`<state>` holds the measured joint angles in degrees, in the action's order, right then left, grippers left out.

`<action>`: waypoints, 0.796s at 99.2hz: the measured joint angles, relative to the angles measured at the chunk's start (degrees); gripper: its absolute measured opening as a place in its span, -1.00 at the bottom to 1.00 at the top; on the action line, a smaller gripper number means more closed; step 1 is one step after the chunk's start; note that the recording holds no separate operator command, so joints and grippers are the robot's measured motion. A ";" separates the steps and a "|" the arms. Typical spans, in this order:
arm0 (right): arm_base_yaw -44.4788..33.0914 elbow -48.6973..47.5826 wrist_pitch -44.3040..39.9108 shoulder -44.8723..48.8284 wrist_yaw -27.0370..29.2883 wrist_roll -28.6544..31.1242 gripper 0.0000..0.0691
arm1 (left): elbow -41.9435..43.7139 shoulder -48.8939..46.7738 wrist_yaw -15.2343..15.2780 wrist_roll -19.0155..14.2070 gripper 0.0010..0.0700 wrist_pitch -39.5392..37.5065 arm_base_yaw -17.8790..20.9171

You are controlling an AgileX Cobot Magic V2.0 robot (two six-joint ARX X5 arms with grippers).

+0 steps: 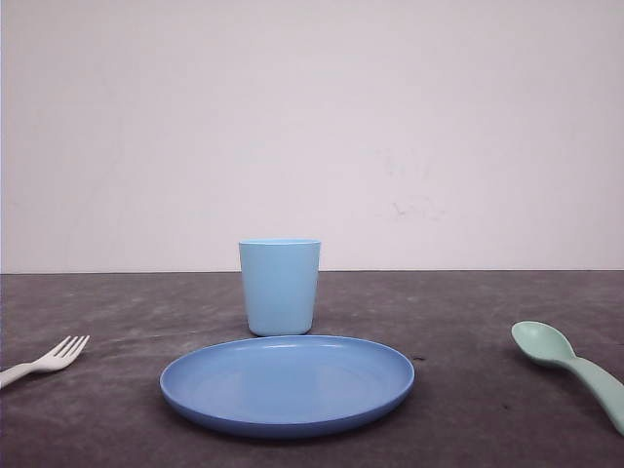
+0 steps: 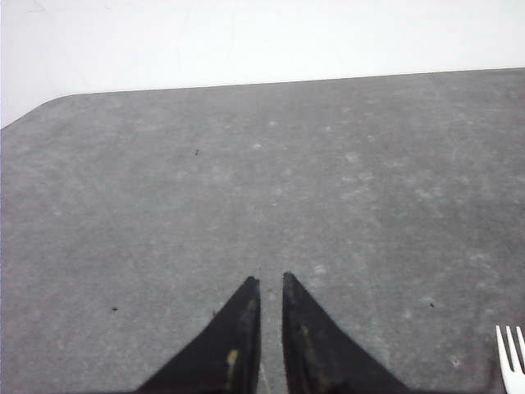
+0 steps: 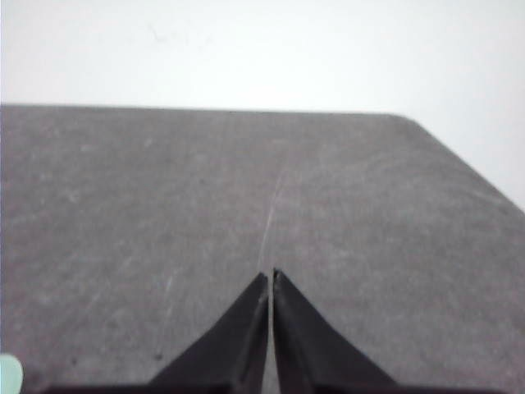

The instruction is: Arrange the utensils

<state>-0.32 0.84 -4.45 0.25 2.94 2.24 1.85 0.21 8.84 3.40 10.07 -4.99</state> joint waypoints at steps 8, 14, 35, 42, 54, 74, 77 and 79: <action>0.02 0.00 -0.02 0.00 -0.85 2.51 -0.98 | 0.00 0.00 0.00 -0.20 -0.96 0.00 0.00; 0.02 0.00 -0.15 0.00 -3.15 5.60 -0.98 | 0.00 0.00 0.00 -1.73 -0.96 0.00 0.00; 0.13 0.00 -0.85 0.00 -9.40 12.13 -0.98 | 0.00 0.00 0.00 -13.22 -0.96 0.00 0.00; 0.15 0.00 -0.83 0.00 -9.38 12.72 -0.98 | 0.00 0.00 0.00 -15.08 -0.96 0.00 0.00; 0.15 0.00 -0.42 0.00 -9.38 14.08 -0.98 | 0.00 0.00 0.00 -18.16 -0.96 0.00 0.00; 0.15 1.14 -0.72 0.17 -10.45 19.78 -0.98 | 0.26 0.48 -0.17 -21.46 -0.96 0.17 0.00; 0.15 2.23 -1.81 0.63 -10.45 20.63 -0.98 | 0.79 1.05 -0.31 -22.12 -0.96 0.72 0.00; 0.15 3.10 -2.34 1.09 -10.45 21.11 -0.98 | 1.29 1.64 -0.46 -22.45 -0.96 0.92 0.00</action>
<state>-0.16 3.95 -6.79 1.34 -7.51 23.35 3.14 1.85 8.38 -19.05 10.98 -4.99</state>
